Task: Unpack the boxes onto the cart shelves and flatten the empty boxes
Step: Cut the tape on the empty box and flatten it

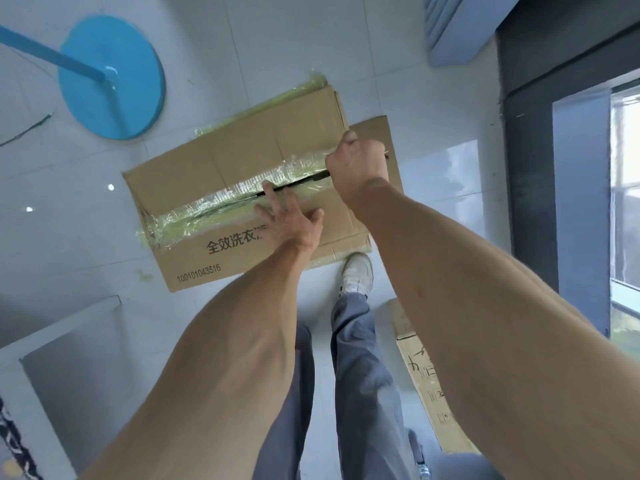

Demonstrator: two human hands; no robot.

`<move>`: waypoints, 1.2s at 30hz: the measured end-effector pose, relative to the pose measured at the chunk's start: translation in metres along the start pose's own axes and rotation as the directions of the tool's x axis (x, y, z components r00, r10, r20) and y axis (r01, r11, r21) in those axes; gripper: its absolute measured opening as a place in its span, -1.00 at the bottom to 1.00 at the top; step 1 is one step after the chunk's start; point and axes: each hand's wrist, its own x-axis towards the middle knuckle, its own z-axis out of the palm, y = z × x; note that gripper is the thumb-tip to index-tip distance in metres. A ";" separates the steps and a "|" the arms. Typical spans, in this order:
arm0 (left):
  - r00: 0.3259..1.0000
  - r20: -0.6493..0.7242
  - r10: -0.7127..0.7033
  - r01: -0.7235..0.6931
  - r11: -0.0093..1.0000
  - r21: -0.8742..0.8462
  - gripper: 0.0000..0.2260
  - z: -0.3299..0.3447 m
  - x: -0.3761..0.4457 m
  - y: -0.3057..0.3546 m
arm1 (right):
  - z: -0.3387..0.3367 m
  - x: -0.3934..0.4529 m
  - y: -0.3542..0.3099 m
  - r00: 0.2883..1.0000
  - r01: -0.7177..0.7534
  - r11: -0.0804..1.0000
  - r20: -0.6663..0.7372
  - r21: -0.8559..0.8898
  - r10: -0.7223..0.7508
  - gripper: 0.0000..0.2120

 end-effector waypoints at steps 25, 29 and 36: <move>0.815 0.499 0.294 0.396 0.347 -0.850 -0.93 -0.072 -0.038 0.016 | 0.011 -0.036 -0.026 0.483 -0.084 -0.702 0.645 0.708 0.592 -0.85; 0.871 0.454 0.190 0.360 0.382 -0.851 -0.91 -0.071 -0.032 -0.007 | 0.008 -0.040 -0.036 0.417 -0.220 -0.624 0.651 0.750 0.634 -0.60; 0.906 0.385 0.174 0.269 0.465 -0.843 -0.79 -0.067 -0.013 -0.050 | 0.024 -0.053 -0.063 0.789 -0.392 0.602 -0.083 0.695 0.609 -0.77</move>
